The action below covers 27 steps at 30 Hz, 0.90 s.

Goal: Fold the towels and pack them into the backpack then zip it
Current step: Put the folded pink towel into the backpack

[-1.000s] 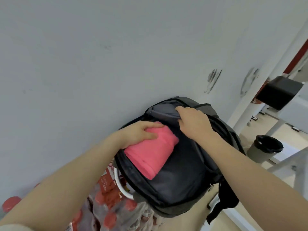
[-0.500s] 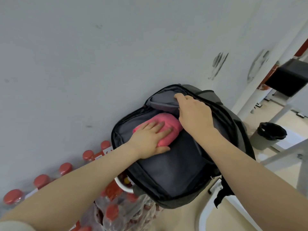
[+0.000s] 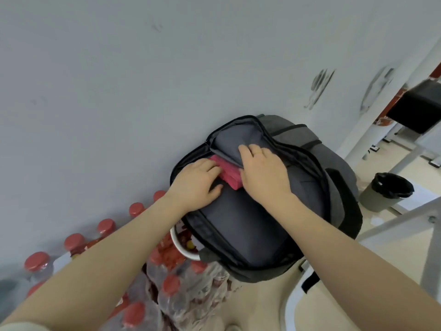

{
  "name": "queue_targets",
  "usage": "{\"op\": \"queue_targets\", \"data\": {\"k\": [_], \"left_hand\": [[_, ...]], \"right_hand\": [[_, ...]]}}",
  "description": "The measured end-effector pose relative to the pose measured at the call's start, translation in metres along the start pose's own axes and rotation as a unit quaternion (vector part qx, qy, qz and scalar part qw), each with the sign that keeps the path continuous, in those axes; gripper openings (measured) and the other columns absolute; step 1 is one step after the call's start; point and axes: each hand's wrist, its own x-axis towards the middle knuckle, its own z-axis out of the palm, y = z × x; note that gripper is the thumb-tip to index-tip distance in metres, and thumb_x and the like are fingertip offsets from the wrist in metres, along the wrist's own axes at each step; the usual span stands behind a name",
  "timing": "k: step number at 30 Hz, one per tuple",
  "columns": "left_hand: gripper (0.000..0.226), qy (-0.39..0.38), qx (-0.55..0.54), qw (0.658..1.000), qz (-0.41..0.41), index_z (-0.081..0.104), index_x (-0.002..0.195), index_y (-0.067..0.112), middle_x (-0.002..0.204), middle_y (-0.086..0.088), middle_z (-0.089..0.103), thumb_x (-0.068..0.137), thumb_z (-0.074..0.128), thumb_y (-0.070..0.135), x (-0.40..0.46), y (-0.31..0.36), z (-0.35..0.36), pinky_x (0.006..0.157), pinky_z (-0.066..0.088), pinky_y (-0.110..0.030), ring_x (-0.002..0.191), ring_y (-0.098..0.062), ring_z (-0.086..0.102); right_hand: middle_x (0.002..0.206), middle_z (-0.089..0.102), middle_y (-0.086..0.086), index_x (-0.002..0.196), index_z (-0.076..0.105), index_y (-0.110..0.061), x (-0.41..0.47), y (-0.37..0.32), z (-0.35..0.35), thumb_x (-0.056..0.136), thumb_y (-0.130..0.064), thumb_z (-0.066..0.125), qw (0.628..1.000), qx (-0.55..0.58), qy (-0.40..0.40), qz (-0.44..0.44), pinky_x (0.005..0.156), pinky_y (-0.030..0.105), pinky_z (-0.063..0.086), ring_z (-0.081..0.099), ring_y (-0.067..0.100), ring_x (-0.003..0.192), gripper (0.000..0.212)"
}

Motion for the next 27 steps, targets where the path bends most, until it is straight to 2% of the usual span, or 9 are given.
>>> {"op": "queue_targets", "data": {"k": [2, 4, 7, 11, 13, 16, 19, 22, 27], "left_hand": [[0.054, 0.010, 0.000, 1.000, -0.019, 0.063, 0.106, 0.003, 0.108, -0.015, 0.065, 0.077, 0.035, 0.039, -0.017, -0.005, -0.008, 0.086, 0.052, -0.044, 0.103, -0.033, 0.060], [0.052, 0.020, 0.000, 0.999, -0.036, 0.064, 0.104, 0.002, 0.103, -0.015, 0.065, 0.078, 0.035, 0.036, -0.035, -0.009, -0.014, 0.082, 0.053, -0.043, 0.098, -0.034, 0.062], [0.053, 0.031, 0.006, 0.998, -0.048, 0.064, 0.103, 0.001, 0.100, -0.016, 0.066, 0.077, 0.034, 0.036, -0.065, -0.012, -0.020, 0.080, 0.051, -0.041, 0.093, -0.034, 0.063], [0.072, 0.029, -0.015, 0.995, -0.092, 0.056, 0.122, 0.007, 0.118, -0.013, 0.060, 0.074, 0.020, 0.047, -0.101, -0.015, -0.029, 0.091, 0.043, -0.038, 0.111, -0.032, 0.053], [0.073, 0.049, -0.037, 0.991, -0.117, 0.055, 0.123, 0.009, 0.118, -0.012, 0.059, 0.073, 0.020, 0.049, -0.120, -0.017, -0.035, 0.092, 0.043, -0.038, 0.113, -0.031, 0.052], [0.052, 0.078, -0.073, 0.978, -0.177, 0.052, 0.125, 0.009, 0.122, -0.011, 0.057, 0.085, 0.037, 0.038, -0.151, -0.013, -0.043, 0.095, 0.040, -0.036, 0.115, -0.029, 0.050], [0.040, 0.103, -0.095, 0.962, -0.233, 0.052, 0.125, 0.009, 0.120, -0.010, 0.057, 0.089, 0.050, 0.025, -0.193, -0.009, -0.046, 0.094, 0.045, -0.039, 0.110, -0.027, 0.054], [0.046, 0.115, -0.088, 0.944, -0.298, 0.056, 0.120, 0.011, 0.114, -0.008, 0.061, 0.083, 0.042, 0.033, -0.246, 0.003, -0.042, 0.085, 0.047, -0.034, 0.101, -0.025, 0.059], [0.031, 0.122, -0.095, 0.882, -0.445, 0.056, 0.119, 0.012, 0.104, -0.006, 0.063, 0.090, 0.050, 0.021, -0.346, 0.055, -0.023, 0.076, 0.047, -0.030, 0.089, -0.022, 0.059]], "right_hand": [[0.138, 0.044, 0.021, 0.137, 0.037, -0.006, -0.011, -0.013, 0.011, 0.092, -0.034, 0.049, 0.997, 0.049, -0.054, 0.000, 0.097, 0.042, 0.039, 0.046, 0.036, 0.122, 0.054], [0.152, 0.024, 0.018, 0.145, 0.021, -0.008, -0.022, -0.022, 0.020, 0.098, -0.041, 0.031, 0.992, 0.071, -0.101, 0.018, 0.112, 0.040, 0.020, 0.025, 0.031, 0.138, 0.059], [0.155, 0.015, 0.015, 0.148, 0.012, -0.010, -0.028, -0.025, 0.025, 0.098, -0.043, 0.025, 0.988, 0.075, -0.130, 0.038, 0.115, 0.039, 0.011, 0.017, 0.029, 0.142, 0.061], [0.156, 0.010, 0.017, 0.147, 0.016, -0.010, -0.028, -0.034, 0.004, 0.096, -0.048, 0.027, 0.991, 0.064, -0.113, 0.028, 0.117, 0.042, 0.003, 0.011, 0.031, 0.144, 0.064], [0.150, 0.030, 0.019, 0.141, 0.035, -0.008, -0.037, -0.052, -0.013, 0.095, -0.046, 0.030, 0.996, 0.080, -0.029, -0.018, 0.114, 0.046, 0.018, 0.029, 0.034, 0.137, 0.060], [0.113, 0.063, 0.015, 0.121, 0.054, -0.006, -0.062, -0.089, -0.033, 0.093, -0.040, 0.031, 0.981, 0.171, 0.028, -0.087, 0.082, 0.041, 0.047, 0.058, 0.034, 0.103, 0.050], [0.105, 0.062, 0.007, 0.111, 0.055, -0.011, -0.084, -0.121, -0.036, 0.097, -0.033, 0.037, 0.967, 0.169, -0.057, -0.181, 0.067, 0.034, 0.042, 0.058, 0.027, 0.098, 0.032], [0.102, 0.061, 0.006, 0.105, 0.053, -0.012, -0.102, -0.148, -0.032, 0.097, -0.033, 0.036, 0.942, 0.174, -0.106, -0.267, 0.065, 0.034, 0.040, 0.058, 0.027, 0.093, 0.028], [0.102, 0.062, 0.007, 0.109, 0.052, -0.012, -0.146, -0.201, -0.029, 0.097, -0.032, 0.037, 0.875, 0.191, -0.160, -0.416, 0.063, 0.035, 0.043, 0.060, 0.029, 0.089, 0.028]]}}
